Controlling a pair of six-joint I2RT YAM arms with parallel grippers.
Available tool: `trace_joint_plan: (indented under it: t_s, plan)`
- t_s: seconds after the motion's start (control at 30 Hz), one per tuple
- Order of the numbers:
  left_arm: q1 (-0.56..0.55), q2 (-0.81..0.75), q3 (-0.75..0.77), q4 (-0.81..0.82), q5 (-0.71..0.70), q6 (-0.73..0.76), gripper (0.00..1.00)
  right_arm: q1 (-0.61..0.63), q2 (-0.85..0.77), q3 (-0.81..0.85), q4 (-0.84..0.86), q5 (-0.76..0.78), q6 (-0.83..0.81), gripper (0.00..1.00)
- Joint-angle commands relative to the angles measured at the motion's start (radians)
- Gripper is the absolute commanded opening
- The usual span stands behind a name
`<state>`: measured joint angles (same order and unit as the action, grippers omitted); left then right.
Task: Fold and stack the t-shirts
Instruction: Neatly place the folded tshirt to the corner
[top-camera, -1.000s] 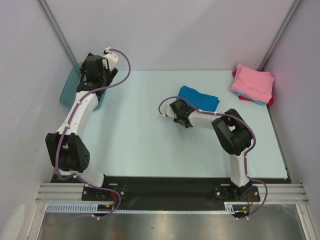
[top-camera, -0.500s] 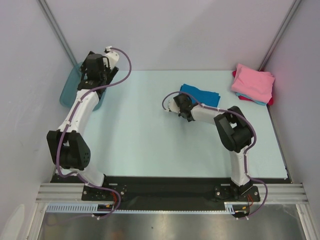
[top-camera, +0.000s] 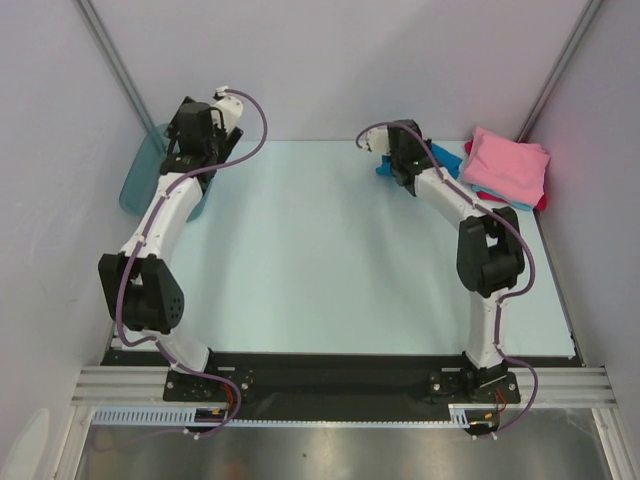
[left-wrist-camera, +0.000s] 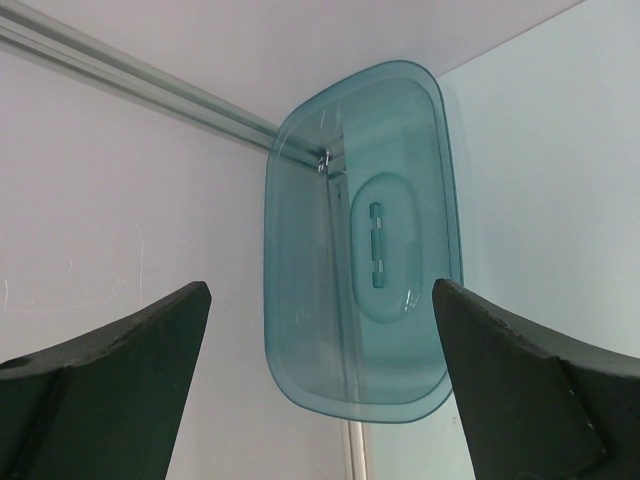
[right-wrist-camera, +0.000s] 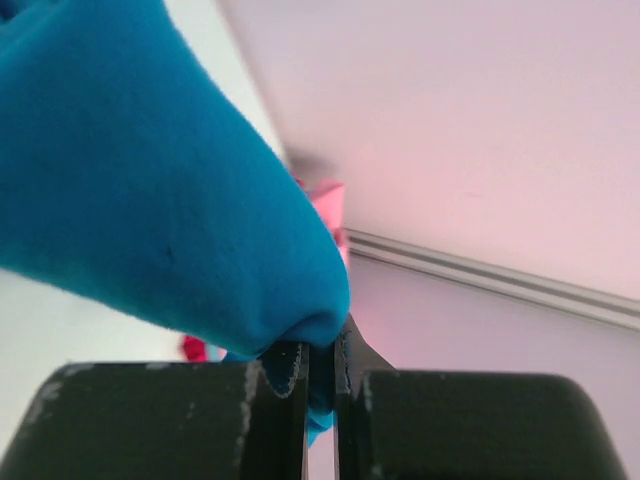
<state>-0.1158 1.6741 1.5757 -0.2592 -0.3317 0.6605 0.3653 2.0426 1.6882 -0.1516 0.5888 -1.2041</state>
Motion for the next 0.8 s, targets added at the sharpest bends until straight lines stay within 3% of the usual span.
trace_joint_plan:
  t_s: [0.0, 0.23, 0.77]
  plan:
    - [-0.007, 0.006, 0.058, 0.031, 0.019, -0.027, 1.00, -0.061, -0.010, 0.117, 0.084, 0.049, -0.091, 0.00]
    - [-0.015, 0.010, 0.061, 0.031, 0.022, -0.024, 1.00, -0.161, 0.071, 0.228, 0.193, 0.039, -0.184, 0.00]
    - [-0.041, 0.007, 0.053, 0.026, -0.009, 0.011, 1.00, -0.358, 0.379, 0.761, 0.207, -0.020, -0.255, 0.00]
